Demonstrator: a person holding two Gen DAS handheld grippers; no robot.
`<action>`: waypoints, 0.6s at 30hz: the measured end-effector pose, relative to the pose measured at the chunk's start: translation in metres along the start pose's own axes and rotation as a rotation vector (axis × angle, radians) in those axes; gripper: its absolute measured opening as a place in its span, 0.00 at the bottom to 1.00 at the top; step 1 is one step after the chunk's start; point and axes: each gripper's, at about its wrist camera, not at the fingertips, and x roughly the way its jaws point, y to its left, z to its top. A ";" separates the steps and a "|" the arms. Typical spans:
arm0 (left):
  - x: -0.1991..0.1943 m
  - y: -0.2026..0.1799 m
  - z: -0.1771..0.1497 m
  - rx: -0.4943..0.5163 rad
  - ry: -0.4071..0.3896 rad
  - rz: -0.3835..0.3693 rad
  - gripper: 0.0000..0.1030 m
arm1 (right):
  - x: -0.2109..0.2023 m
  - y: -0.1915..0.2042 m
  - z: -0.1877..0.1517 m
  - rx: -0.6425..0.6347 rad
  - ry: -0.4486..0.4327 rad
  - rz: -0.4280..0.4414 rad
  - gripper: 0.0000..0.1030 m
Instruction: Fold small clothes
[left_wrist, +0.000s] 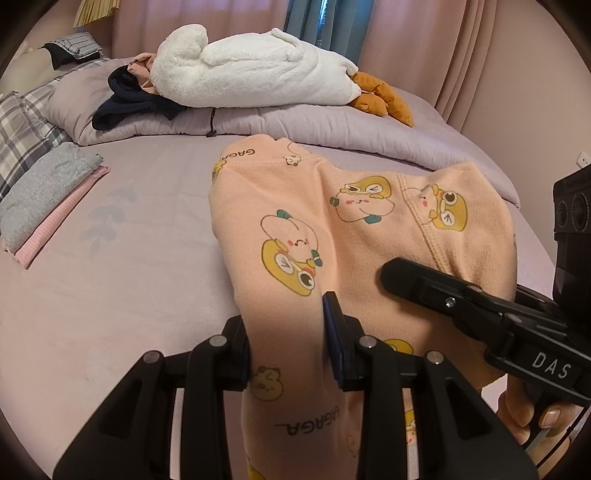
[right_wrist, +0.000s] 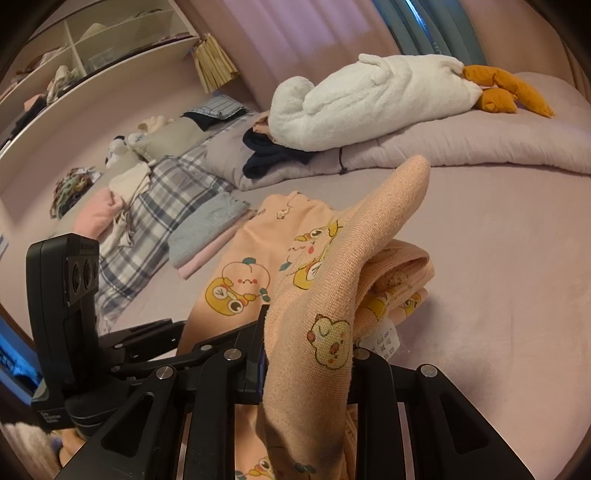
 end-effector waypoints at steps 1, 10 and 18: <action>0.001 0.000 0.000 0.001 0.001 0.001 0.31 | 0.001 0.000 0.000 0.000 0.001 -0.001 0.25; 0.014 0.003 0.001 -0.004 0.018 0.007 0.31 | 0.011 -0.004 0.000 0.007 0.015 -0.009 0.25; 0.026 0.005 0.001 -0.010 0.030 0.012 0.31 | 0.021 -0.009 0.000 0.018 0.029 -0.021 0.25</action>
